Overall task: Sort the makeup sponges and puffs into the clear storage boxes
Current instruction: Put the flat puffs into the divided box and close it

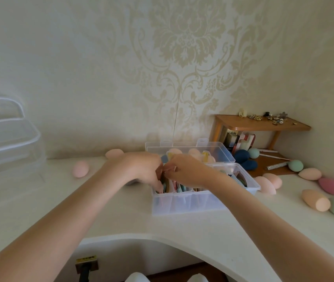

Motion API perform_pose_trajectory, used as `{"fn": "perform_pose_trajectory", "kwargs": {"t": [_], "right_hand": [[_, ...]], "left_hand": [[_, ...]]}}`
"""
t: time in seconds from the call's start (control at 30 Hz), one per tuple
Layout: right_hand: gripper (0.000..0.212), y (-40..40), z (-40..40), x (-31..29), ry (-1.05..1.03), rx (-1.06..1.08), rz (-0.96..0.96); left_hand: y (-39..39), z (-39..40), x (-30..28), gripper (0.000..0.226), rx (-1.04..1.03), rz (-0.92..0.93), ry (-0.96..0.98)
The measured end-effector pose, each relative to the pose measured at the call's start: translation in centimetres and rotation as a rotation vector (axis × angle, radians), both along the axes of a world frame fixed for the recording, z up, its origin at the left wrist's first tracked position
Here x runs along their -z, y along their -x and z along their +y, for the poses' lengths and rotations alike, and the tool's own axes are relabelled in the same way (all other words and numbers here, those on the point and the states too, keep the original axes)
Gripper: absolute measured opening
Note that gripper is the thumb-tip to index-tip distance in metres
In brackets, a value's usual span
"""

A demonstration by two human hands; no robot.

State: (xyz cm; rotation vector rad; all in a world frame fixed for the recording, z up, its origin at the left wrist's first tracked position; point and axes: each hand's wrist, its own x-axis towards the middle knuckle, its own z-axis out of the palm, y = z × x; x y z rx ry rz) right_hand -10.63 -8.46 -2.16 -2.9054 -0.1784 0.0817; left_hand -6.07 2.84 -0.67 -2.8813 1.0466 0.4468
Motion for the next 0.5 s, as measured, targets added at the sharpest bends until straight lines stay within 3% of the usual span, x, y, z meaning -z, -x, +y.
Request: {"fn": "perform_pose_trajectory", "kwargs": {"t": [0.13, 0.3, 0.37, 0.43, 0.5], "right_hand": [[0.026, 0.5, -0.1, 0.1, 0.028, 0.015, -0.007], [0.024, -0.2, 0.7, 0.9, 0.156, -0.019, -0.085], [0.015, 0.1, -0.6, -0.3, 0.01, -0.016, -0.133], [0.025, 0.5, -3.4, -2.5, -0.237, 0.13, -0.231], [0.026, 0.7, -7.5, -4.0, -0.276, 0.325, -0.349]], "left_hand": [[-0.5, -0.6, 0.7, 0.036, 0.002, 0.021, 0.029], [0.0, -0.2, 1.0, 0.023, -0.05, -0.155, 0.163], [-0.2, 0.5, 0.7, 0.019, -0.089, -0.116, 0.332], [-1.3, 1.2, 0.3, 0.011, -0.183, -0.067, 0.604], [-2.9, 1.6, 0.5, 0.013, -0.31, -0.007, 0.73]]}}
